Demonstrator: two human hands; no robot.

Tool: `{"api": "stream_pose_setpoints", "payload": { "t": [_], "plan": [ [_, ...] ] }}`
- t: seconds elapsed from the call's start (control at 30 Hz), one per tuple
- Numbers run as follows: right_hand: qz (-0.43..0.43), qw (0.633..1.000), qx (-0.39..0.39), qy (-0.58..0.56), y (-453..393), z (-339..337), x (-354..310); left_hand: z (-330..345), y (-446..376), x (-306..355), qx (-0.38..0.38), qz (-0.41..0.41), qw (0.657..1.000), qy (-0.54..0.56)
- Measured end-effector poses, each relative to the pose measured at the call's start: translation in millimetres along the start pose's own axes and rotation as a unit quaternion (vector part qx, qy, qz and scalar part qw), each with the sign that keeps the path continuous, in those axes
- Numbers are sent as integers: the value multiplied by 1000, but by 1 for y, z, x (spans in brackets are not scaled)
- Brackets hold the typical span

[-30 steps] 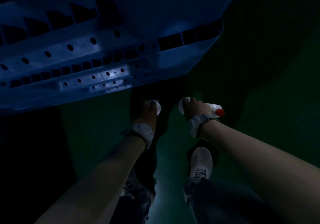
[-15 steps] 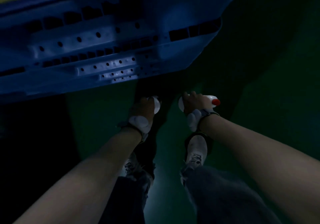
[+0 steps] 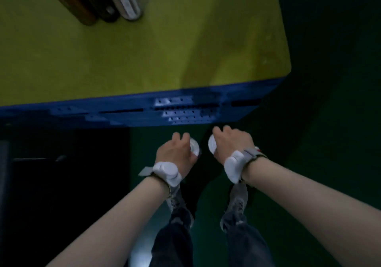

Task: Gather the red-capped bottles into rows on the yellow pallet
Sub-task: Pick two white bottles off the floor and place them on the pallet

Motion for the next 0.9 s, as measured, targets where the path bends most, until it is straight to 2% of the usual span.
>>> {"api": "stream_pose_setpoints", "payload": {
  "t": [0.27,0.47,0.63,0.73,0.9],
  "plan": [
    [-59,998,21,25,10,-165,-96,-157,28,-65,77,17,996,33],
    [-114,989,96,-12,-11,-261,-168,-249,33,-147,178,21,984,11],
    [-124,978,161,-44,-45,-292,-217,-284,13,-216,237,2,971,34],
    [-129,969,198,-74,-76,-301,-250,-286,-13,-256,245,0,969,25],
    [-112,970,205,-72,-121,-305,-282,-283,-53,-296,263,5,964,22]
  ]
}}
Point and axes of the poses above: each hand's wrist, its own y-axis away from the middle knuckle, its own z-axis out of the palm, x = y × z, the point moved 5 cm from there along -y, towards the middle knuckle, and after that the axes turned 11 degrees about z, right-handed, at the moved point
